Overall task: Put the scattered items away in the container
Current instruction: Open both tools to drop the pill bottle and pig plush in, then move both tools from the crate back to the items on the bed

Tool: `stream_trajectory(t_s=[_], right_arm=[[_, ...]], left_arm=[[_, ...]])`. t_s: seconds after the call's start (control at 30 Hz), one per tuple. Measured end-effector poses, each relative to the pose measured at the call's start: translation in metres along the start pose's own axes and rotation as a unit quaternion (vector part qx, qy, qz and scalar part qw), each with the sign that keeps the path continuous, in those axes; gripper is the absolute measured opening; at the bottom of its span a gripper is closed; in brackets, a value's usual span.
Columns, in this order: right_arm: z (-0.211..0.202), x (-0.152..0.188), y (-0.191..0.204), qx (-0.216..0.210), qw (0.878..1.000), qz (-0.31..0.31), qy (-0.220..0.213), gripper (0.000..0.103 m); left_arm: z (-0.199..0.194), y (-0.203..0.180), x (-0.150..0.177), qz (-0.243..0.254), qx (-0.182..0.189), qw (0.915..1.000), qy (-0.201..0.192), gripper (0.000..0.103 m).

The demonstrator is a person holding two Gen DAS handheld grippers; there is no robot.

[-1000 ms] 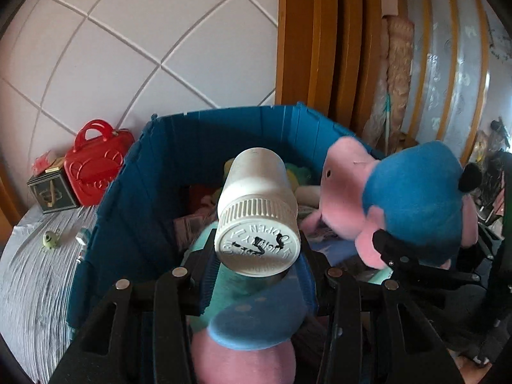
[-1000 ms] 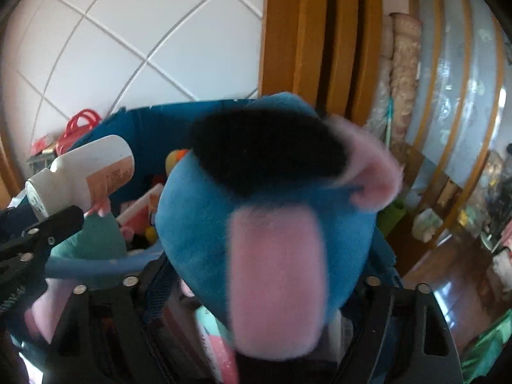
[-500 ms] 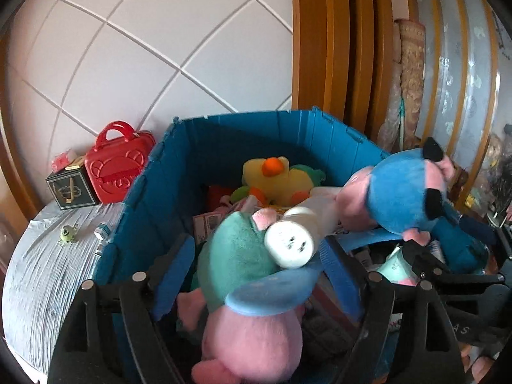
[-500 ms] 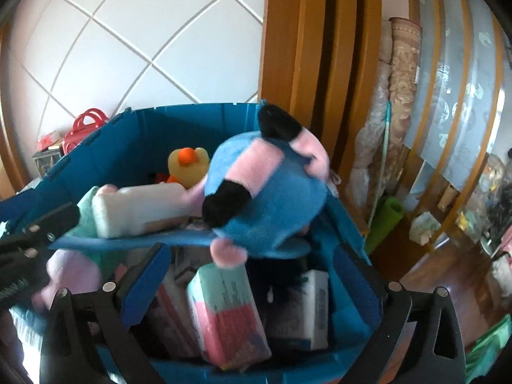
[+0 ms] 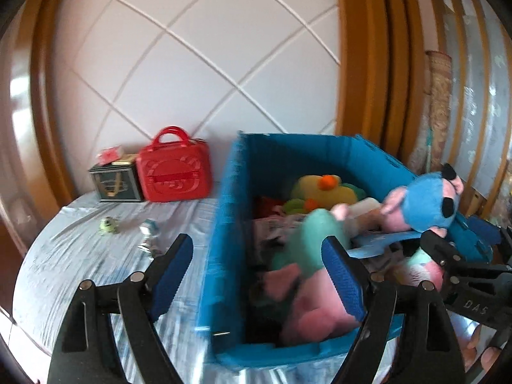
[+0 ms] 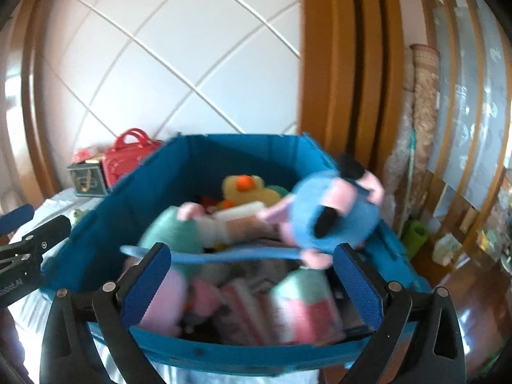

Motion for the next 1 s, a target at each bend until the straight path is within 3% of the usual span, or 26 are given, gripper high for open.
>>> stream_trajectory(t_s=[0.3, 0.47, 0.67, 1.0], right_arm=[[-0.026, 0.011, 0.123, -0.02, 0.999, -0.027, -0.023, 0.103], [-0.042, 0.024, 0.21, -0.029, 0.998, -0.035, -0.038, 0.103], [-0.048, 0.039, 0.283, -0.035, 0.998, -0.036, -0.034, 0.103], [-0.001, 0.04, 0.351, -0.051, 0.996, -0.069, -0.006, 0.103]], left_arm=[[-0.034, 0.126, 0.033, -0.021, -0.028, 0.9992, -0.018, 0.083], [-0.053, 0.216, 0.057, -0.036, -0.046, 0.9982, -0.016, 0.083], [-0.055, 0.304, 0.08, -0.062, -0.064, 0.996, 0.001, 0.083], [-0.007, 0.365, 0.1, -0.083, -0.077, 0.993, 0.036, 0.083]])
Point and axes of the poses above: each gripper's, at about its wrist camera, not at the fingertips, and z roughly the way its jaws point, y to its left, x to its underside, the point moved 1 cm from there along z, roughly the way its jaws point, and after that the axes turned 8 degrees about z, right-handed, at the moved point
